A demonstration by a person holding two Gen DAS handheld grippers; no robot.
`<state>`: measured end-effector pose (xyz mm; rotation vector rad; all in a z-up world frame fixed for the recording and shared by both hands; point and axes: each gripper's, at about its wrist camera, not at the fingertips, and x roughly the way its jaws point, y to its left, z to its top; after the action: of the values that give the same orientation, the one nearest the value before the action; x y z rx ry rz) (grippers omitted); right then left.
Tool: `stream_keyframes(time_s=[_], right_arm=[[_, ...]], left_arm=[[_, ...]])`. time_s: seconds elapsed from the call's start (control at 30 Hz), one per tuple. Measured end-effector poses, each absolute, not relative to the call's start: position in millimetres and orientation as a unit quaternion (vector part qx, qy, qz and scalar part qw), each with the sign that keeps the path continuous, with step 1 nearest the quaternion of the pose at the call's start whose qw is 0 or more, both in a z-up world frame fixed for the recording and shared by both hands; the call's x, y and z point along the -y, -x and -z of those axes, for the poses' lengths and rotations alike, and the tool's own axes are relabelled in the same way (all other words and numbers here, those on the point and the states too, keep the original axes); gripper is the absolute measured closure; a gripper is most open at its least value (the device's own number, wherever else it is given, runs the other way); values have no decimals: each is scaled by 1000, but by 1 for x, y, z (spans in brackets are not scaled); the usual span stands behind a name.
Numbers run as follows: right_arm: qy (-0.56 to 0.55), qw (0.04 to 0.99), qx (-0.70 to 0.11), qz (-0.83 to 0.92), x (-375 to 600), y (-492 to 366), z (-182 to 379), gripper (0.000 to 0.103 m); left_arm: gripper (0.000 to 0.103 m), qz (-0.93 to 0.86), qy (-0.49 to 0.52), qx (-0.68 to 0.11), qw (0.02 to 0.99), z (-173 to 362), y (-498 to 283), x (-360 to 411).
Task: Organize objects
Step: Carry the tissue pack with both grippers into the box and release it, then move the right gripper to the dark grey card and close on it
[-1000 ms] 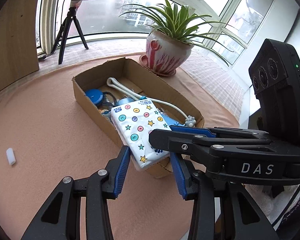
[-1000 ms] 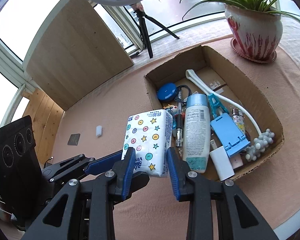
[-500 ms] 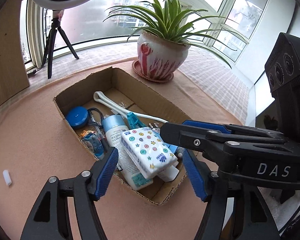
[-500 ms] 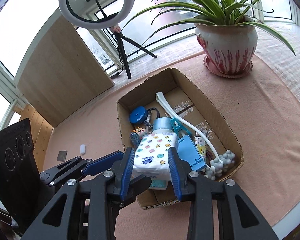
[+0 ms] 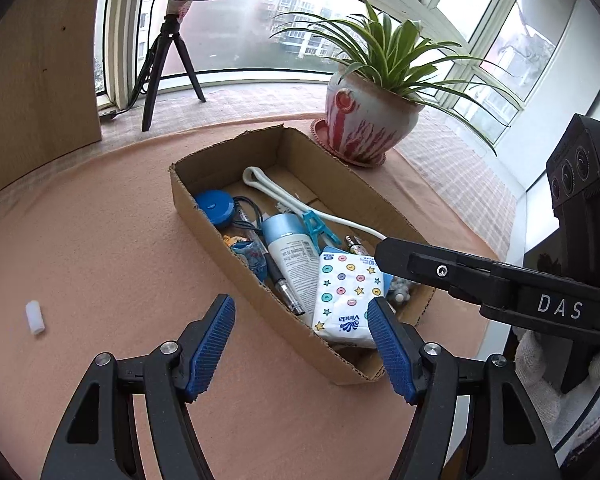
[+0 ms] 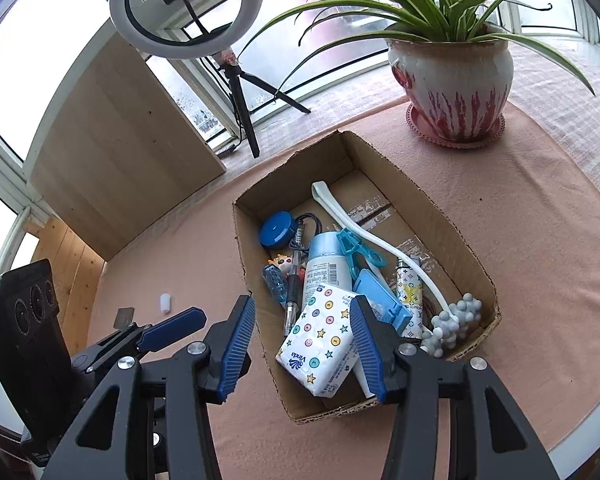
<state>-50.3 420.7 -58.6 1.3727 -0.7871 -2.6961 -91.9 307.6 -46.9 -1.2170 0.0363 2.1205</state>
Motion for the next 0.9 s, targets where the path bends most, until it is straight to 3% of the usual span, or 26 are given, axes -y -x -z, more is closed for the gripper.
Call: stream_keyframes(time_s=[0.63,0.9], right_arm=[[-465,86,189,861,-298,91,51,57],[-467,125,122,867,-212,109,45,57]], left_arm=[[31,-868,463,33,179,24,79,-106],[31,-884,452,33,117,18,60,-25]])
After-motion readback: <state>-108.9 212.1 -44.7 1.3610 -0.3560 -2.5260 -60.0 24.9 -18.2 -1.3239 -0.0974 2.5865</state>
